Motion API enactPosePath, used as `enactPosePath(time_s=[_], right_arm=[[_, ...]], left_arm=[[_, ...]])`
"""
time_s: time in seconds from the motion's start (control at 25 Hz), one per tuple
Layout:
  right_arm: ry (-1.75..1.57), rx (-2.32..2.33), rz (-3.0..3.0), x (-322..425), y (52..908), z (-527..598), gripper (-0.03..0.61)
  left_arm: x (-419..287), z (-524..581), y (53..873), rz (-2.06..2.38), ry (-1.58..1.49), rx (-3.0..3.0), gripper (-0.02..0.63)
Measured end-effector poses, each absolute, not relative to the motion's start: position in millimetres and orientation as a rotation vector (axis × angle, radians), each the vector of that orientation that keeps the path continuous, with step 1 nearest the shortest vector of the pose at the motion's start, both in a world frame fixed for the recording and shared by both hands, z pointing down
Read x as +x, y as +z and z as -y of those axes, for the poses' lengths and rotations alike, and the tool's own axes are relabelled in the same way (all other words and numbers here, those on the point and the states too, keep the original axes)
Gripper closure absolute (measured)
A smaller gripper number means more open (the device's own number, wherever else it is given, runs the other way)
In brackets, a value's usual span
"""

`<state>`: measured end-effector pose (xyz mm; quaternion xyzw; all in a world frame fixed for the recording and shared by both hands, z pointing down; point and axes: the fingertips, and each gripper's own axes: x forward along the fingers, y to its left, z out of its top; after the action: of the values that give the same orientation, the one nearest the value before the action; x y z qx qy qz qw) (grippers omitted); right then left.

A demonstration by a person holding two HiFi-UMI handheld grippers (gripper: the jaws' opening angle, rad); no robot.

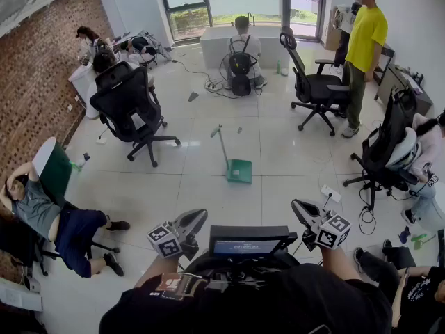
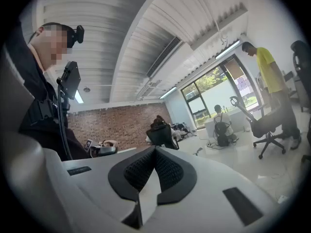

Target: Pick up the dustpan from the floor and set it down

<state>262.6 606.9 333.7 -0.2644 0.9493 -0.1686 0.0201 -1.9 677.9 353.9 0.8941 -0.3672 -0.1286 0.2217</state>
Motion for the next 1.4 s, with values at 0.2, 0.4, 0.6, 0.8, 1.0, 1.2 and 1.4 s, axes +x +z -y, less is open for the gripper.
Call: enactPosePath(time_s=[0.2, 0.4, 0.6, 0.8, 1.0, 1.2, 1.4], right_arm=[[-0.493, -0.871, -2.941, 141, 343, -558, 0.568], [-0.494, -0.937, -2.896, 1, 361, -514, 0.569], [-0.486, -0.988, -2.905, -32, 374, -412, 0.568], [-0.528, -1.032, -2.905, -90, 368, -295, 0.568], [-0.540, -0.973, -2.943, -77, 381, -191, 0.568], [-0.489, -0.797, -3.027, -14, 397, -64, 0.568], [-0.457, -0.645, -3.037, 65, 385, 44, 0.568]], left_arm=[[-135, -624, 376, 1.007, -0.395, 2.474, 0.601], [-289, -573, 407, 0.971, -0.373, 2.531, 0.601], [-339, -461, 420, 0.968, -0.323, 2.575, 0.601], [-394, -333, 422, 0.929, -0.332, 2.531, 0.601], [-370, -228, 432, 0.947, -0.295, 2.488, 0.601], [-302, -94, 433, 1.103, -0.347, 2.406, 0.601], [-212, -9, 425, 1.194, -0.319, 2.347, 0.601]])
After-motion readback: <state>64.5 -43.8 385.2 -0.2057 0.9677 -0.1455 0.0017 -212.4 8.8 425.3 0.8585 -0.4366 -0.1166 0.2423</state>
